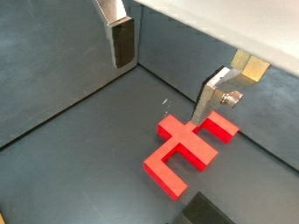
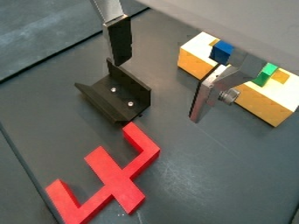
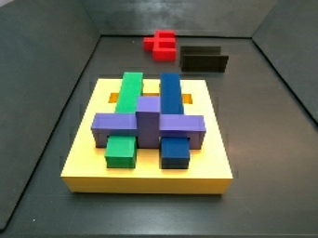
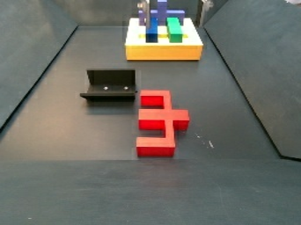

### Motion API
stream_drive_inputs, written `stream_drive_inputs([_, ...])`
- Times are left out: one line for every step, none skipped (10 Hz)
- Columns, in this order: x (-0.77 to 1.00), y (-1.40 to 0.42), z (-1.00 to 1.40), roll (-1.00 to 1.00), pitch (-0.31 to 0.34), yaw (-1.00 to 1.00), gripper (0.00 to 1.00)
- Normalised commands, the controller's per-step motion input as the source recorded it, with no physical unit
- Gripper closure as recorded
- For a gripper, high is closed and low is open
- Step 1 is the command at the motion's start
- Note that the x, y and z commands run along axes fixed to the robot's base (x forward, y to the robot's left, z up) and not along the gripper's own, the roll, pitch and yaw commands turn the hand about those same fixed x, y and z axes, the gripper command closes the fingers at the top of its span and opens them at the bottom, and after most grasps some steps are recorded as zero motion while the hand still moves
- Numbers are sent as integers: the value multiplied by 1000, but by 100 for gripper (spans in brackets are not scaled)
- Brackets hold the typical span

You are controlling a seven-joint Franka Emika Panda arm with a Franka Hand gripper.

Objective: Pick up the red object. Move up. Place the red object on the fixture. Regrasp the red object. Move to above the board. Insert the red object.
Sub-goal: Pick up the red object.

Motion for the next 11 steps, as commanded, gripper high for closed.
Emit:
stream_drive_inputs([40, 0, 0, 0, 0, 0, 0])
stream_drive_inputs([0, 189, 0, -67, 0, -203, 0])
stream_drive_inputs([0, 186, -6, -27, 0, -474, 0])
stream_drive_inputs([26, 277, -34, -79, 0, -660, 0])
stream_drive_inputs([77, 211, -3, -80, -11, -734, 0])
stream_drive_inputs([91, 194, 0, -86, -24, -751, 0])
stream_drive_inputs([160, 180, -69, -110, -46, -757, 0])
stream_drive_inputs([211, 160, -131, -164, -66, -746, 0])
stream_drive_inputs([254, 43, -346, -273, -124, -751, 0])
stream_drive_inputs([243, 106, -391, -240, -69, -731, 0])
stream_drive_inputs([160, 186, -334, -189, -67, -683, 0])
